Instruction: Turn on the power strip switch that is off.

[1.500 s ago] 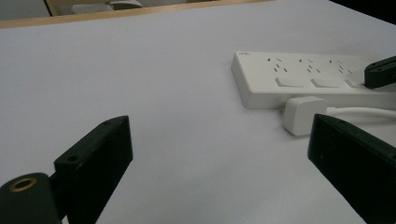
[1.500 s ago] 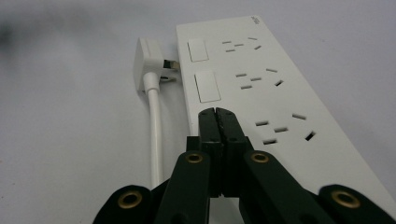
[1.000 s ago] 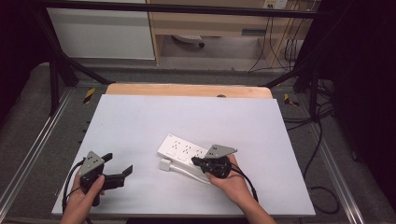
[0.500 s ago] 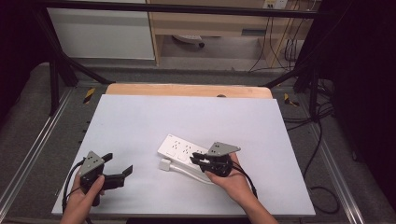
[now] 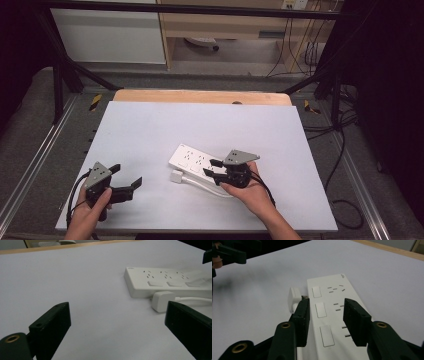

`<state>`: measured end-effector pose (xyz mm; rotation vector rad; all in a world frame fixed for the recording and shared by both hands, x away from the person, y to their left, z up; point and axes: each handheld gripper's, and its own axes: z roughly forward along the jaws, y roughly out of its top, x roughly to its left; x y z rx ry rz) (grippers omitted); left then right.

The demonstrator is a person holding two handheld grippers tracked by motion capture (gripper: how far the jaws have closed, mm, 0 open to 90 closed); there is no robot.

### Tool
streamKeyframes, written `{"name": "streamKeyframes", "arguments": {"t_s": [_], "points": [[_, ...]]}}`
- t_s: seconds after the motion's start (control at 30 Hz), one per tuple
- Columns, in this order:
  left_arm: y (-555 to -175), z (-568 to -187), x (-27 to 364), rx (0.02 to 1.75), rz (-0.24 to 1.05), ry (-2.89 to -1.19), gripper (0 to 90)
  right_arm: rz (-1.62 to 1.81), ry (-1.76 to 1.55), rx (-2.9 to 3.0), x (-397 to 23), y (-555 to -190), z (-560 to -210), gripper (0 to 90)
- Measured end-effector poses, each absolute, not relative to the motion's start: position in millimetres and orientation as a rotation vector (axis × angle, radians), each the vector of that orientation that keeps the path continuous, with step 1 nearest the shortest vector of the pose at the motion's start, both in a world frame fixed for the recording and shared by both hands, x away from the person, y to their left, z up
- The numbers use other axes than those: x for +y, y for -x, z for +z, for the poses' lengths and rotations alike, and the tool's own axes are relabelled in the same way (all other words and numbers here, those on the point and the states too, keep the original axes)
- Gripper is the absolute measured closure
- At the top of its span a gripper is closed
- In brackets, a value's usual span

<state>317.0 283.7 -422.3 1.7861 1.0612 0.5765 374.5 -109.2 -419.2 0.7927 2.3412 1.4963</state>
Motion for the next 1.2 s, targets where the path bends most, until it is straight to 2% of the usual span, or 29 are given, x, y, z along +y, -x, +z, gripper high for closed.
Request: {"name": "streamKeyframes", "arguments": {"t_s": [0.23,0.53,0.63,0.7,0.8,1.2], "points": [[-317,-423,284,1.062,0.575,-1.791,6.7,1.472,-0.82,2.319,-113,-376,-413,41.6],[-317,-422,284,1.061,0.581,-1.791,6.6,1.457,-0.851,2.328,-112,-377,-412,29.6],[-317,-422,284,1.062,0.582,-1.792,6.6,1.455,-0.846,2.322,-113,-377,-410,21.4],[-317,-422,284,1.062,0.577,-1.788,6.7,1.45,-0.848,2.308,-113,-376,-409,11.1],[-317,-423,284,1.064,0.576,-1.789,6.6,1.44,-0.858,2.28,-114,-375,-407,5.0],[-317,-424,284,1.071,0.577,-1.788,6.7,1.456,-0.891,2.192,-130,-371,-389,2.4]]}}
